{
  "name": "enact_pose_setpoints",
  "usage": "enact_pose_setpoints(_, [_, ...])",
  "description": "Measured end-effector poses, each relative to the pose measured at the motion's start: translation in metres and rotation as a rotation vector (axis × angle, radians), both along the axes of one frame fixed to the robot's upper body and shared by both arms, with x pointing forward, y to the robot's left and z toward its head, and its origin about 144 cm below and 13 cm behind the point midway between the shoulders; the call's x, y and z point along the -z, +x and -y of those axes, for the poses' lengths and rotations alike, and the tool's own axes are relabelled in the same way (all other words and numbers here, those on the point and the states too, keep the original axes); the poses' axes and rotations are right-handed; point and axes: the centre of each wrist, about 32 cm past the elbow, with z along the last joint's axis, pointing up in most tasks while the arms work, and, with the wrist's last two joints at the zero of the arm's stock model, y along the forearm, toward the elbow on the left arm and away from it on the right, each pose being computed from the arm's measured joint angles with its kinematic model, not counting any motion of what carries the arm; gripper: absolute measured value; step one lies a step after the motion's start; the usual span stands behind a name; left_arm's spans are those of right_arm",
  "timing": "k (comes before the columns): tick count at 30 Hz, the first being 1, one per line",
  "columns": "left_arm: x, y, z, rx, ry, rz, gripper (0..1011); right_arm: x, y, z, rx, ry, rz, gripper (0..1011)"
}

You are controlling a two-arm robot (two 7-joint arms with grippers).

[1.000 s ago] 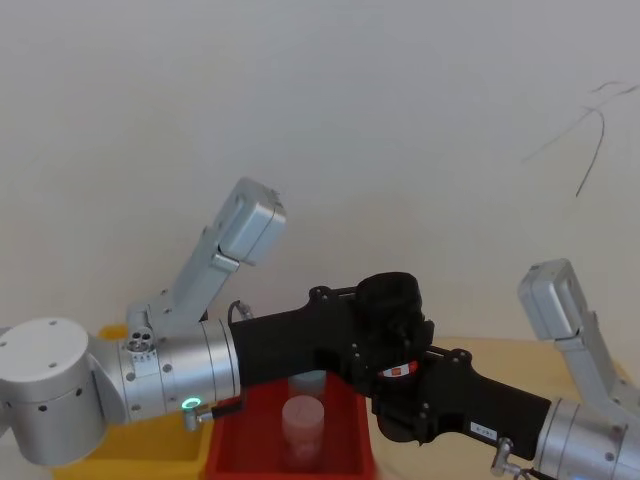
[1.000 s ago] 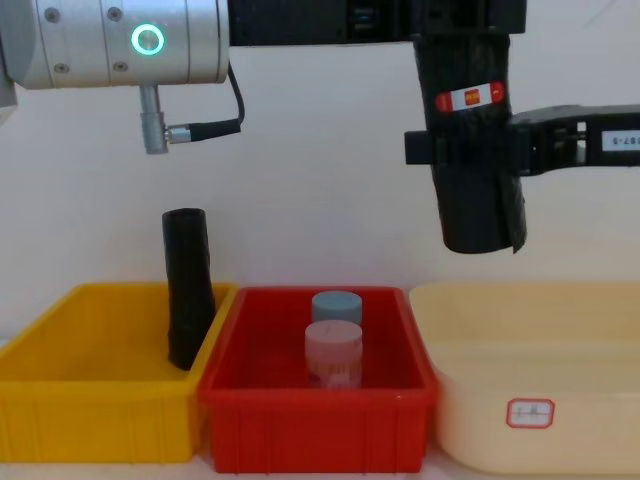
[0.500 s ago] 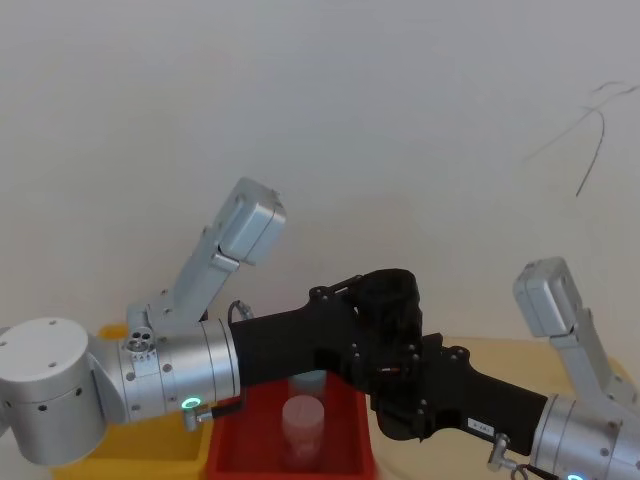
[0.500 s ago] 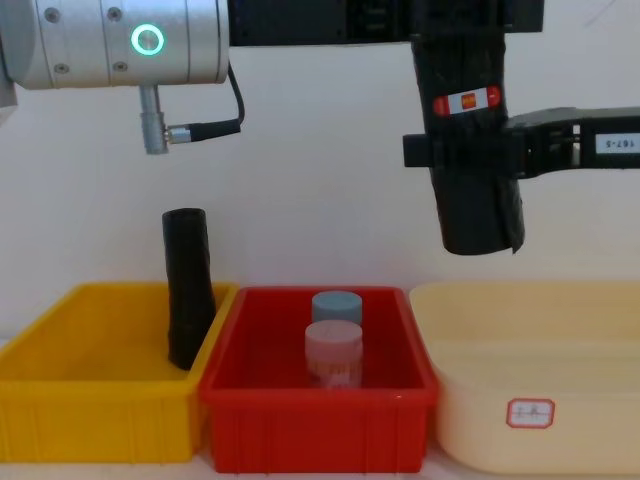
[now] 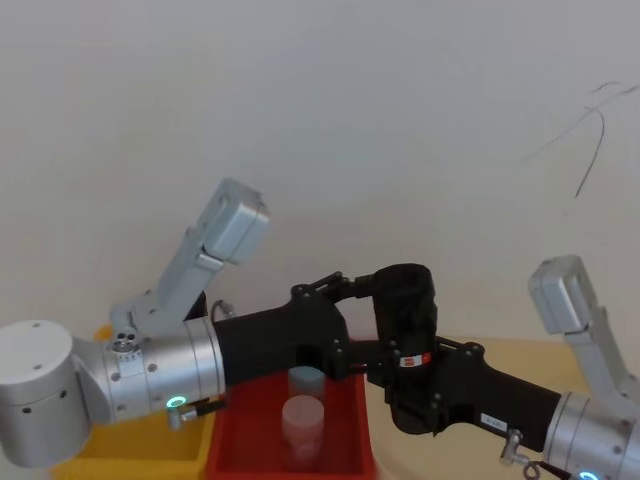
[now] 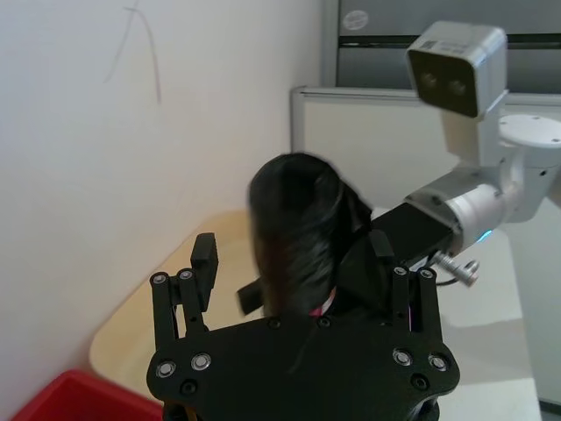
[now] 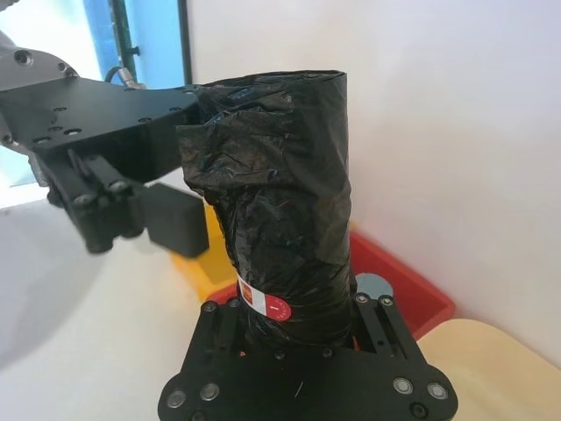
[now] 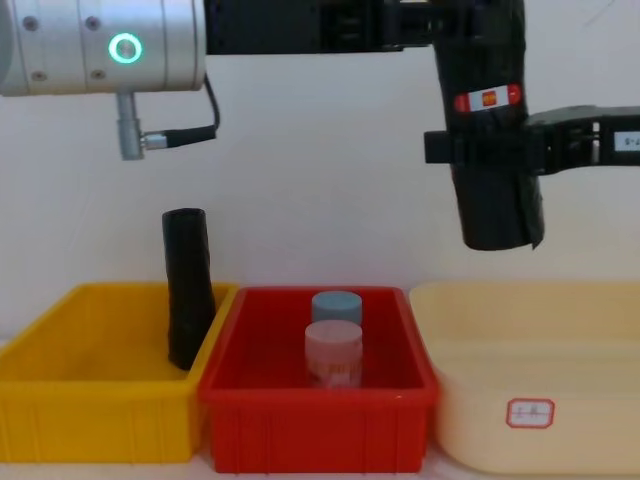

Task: Pick up the garbage bag with the one hand and transfer it to the other hand.

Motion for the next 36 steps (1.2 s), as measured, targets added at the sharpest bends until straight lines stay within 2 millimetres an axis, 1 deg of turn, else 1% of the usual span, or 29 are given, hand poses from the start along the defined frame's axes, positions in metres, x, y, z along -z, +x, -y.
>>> enact_pose_setpoints(10, [0.004, 0.0, -0.022, -0.085, -0.005, -0.009, 1000, 0.0, -0.002, 0.01, 0.053, 0.0, -0.001, 517])
enact_pose_setpoints(16, [0.007, -0.002, -0.039, -0.149, -0.016, -0.019, 1000, 0.001, -0.002, 0.016, 0.105, 0.001, -0.01, 517])
enact_pose_setpoints(17, [0.008, -0.003, -0.044, -0.167, -0.02, -0.023, 1000, 0.002, -0.002, 0.017, 0.113, 0.001, -0.012, 517])
enact_pose_setpoints(24, [0.013, -0.007, -0.063, -0.234, -0.034, -0.035, 1000, 0.005, -0.001, 0.023, 0.188, -0.001, -0.028, 517])
enact_pose_setpoints(36, [0.021, -0.018, -0.081, -0.377, -0.038, -0.036, 1000, 0.012, 0.002, 0.026, 0.308, -0.014, -0.054, 517])
